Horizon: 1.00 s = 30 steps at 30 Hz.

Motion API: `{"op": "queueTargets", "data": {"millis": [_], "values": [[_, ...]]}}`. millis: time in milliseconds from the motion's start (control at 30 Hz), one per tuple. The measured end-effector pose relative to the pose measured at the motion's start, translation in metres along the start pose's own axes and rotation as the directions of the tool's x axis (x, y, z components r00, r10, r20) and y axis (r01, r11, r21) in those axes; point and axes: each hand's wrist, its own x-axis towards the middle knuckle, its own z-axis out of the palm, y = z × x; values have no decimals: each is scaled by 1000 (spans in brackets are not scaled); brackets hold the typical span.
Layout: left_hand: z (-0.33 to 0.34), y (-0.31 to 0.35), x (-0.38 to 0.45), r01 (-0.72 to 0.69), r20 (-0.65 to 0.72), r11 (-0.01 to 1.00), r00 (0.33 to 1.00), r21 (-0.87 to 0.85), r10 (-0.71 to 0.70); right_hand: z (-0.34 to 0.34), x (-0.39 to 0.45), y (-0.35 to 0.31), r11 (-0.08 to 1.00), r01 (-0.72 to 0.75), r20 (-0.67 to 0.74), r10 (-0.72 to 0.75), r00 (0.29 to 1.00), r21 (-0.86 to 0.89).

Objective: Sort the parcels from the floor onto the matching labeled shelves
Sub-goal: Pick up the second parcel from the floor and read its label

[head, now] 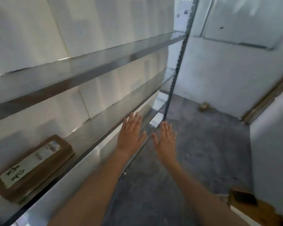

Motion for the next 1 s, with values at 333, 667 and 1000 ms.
{"op": "queueTargets", "data": {"millis": [333,667,1000], "values": [[70,168,29,-247,120,969,961,-24,248,-119,-32,157,860,-121,-249,-7,968,-496],[97,209,72,-388,130,921,914,5,384,-147,-34,202,806,-306,-314,158,936,-507],[130,175,150,-362,91,932,927,-36,364,-114,47,198,792,-312,-306,167,937,-524]]}}
